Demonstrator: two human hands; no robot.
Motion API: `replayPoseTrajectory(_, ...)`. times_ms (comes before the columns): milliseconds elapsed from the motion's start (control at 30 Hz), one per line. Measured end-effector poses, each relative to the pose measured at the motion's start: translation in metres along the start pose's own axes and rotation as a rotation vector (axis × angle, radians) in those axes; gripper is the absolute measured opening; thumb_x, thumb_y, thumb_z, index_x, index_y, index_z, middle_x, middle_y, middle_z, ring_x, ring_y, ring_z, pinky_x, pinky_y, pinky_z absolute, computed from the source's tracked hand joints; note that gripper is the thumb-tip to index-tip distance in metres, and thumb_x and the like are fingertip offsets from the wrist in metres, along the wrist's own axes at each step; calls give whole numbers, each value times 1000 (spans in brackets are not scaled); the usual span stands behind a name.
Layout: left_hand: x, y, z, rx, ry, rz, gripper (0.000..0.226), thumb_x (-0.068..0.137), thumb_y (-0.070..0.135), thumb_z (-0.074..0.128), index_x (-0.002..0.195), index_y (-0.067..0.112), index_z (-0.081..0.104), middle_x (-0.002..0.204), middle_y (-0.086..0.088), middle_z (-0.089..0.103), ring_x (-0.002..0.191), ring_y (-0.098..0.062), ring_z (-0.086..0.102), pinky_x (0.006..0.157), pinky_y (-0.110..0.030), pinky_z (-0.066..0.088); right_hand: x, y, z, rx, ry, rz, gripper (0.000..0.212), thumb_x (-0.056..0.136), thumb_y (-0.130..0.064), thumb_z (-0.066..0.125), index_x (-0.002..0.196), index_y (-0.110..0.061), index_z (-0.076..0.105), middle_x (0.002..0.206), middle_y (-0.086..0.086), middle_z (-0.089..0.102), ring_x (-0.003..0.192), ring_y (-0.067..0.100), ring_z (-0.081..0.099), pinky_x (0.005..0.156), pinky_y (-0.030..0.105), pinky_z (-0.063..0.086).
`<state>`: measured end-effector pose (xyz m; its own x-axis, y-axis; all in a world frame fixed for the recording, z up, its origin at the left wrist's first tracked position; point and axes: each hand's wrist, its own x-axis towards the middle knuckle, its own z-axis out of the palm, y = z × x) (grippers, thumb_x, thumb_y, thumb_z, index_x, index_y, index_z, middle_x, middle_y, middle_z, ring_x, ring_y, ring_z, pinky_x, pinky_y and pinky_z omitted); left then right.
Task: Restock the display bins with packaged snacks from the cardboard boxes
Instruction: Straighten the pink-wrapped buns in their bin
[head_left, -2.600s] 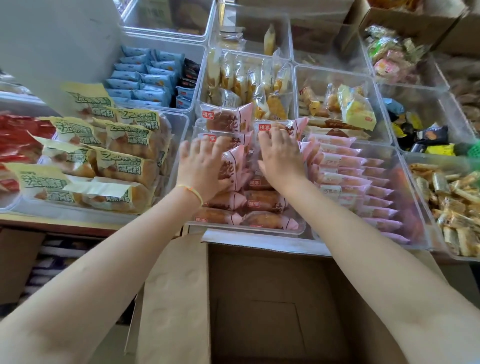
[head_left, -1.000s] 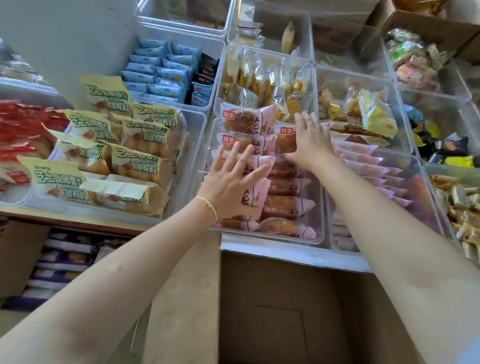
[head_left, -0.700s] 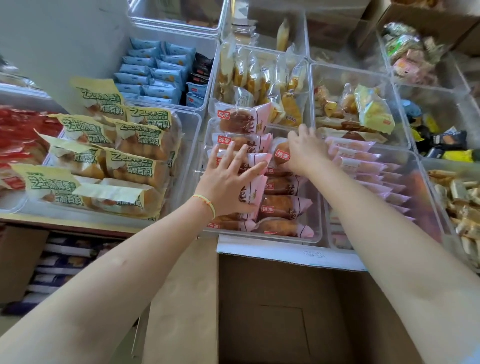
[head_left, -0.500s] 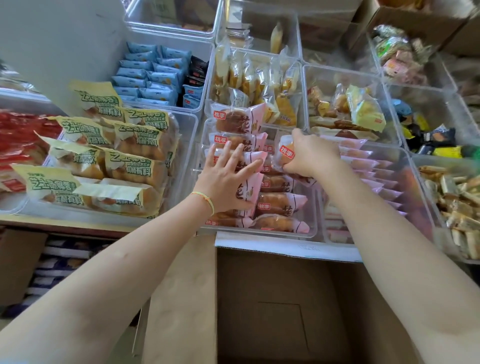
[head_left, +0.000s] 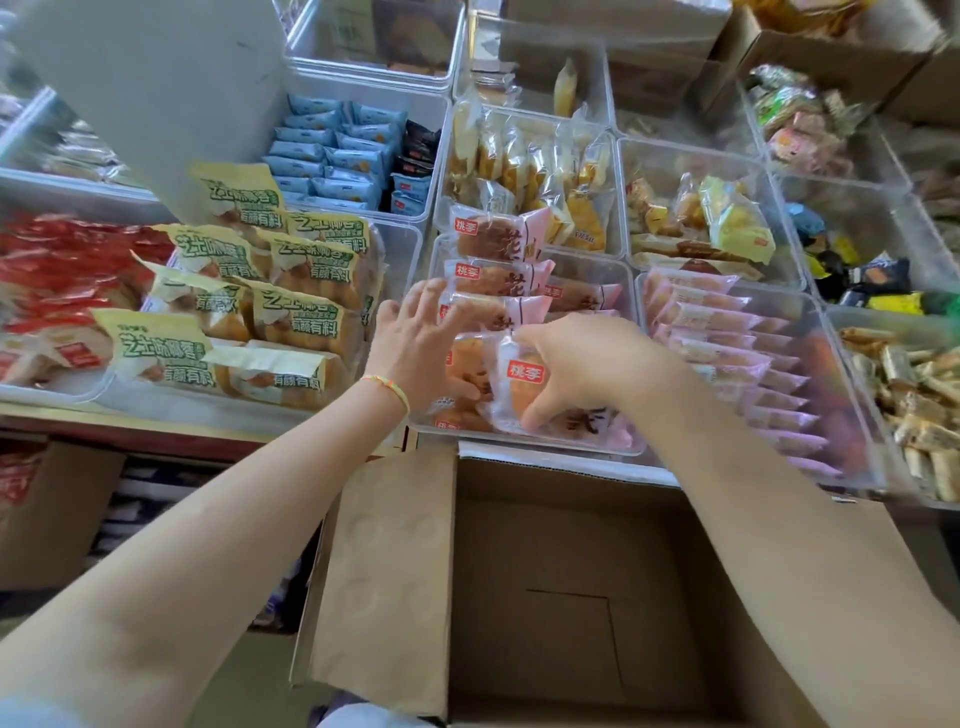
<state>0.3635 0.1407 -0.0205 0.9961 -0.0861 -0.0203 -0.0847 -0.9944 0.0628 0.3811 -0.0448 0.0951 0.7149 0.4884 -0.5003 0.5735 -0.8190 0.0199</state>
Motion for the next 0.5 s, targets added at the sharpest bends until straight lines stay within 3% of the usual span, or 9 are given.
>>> replayPoseTrajectory(133, -4, 1, -1, -145, 50, -159, 86, 69, 42, 81, 137, 21, 32, 139, -15, 32, 125, -33, 37, 92, -44, 49, 22, -21, 26, -51, 143, -40, 60, 81, -48, 73, 131, -31, 45, 121, -1, 64, 106, 25, 63, 72, 35, 50)
replayPoseTrajectory(233, -10, -17, -8, -434, -84, -221, 87, 67, 40, 87, 135, 17, 38, 127, -12, 43, 110, -29, 53, 92, -42, 51, 28, -25, 41, -33, 146, -32, 63, 82, -51, 72, 133, -28, 44, 125, 0, 61, 110, 25, 61, 73, 35, 51)
replayPoseTrajectory(300, -14, -27, -11, -500, -143, -220, 71, 71, 35, 86, 127, 15, 47, 121, -9, 54, 101, -26, 58, 89, -38, 49, 29, -33, 49, -95, 191, -20, 61, 83, -51, 71, 129, -23, 42, 121, 3, 59, 108, 27, 61, 68, 35, 45)
replayPoseTrajectory(400, -21, -27, -8, -592, -58, -212, 46, 76, 25, 83, 114, 11, 60, 107, -7, 64, 96, -24, 59, 86, -34, 48, 30, -55, 60, -171, 254, -34, 64, 86, -46, 71, 133, -19, 37, 121, 5, 59, 106, 29, 63, 67, 36, 42)
replayPoseTrajectory(500, -21, -21, -6, -682, 48, -192, 36, 76, 17, 81, 108, 9, 65, 101, -6, 64, 90, -24, 60, 87, -36, 49, 29, -68, 69, -192, 322, -77, 68, 89, -46, 67, 140, -16, 34, 125, 7, 57, 112, 27, 61, 79, 36, 47)
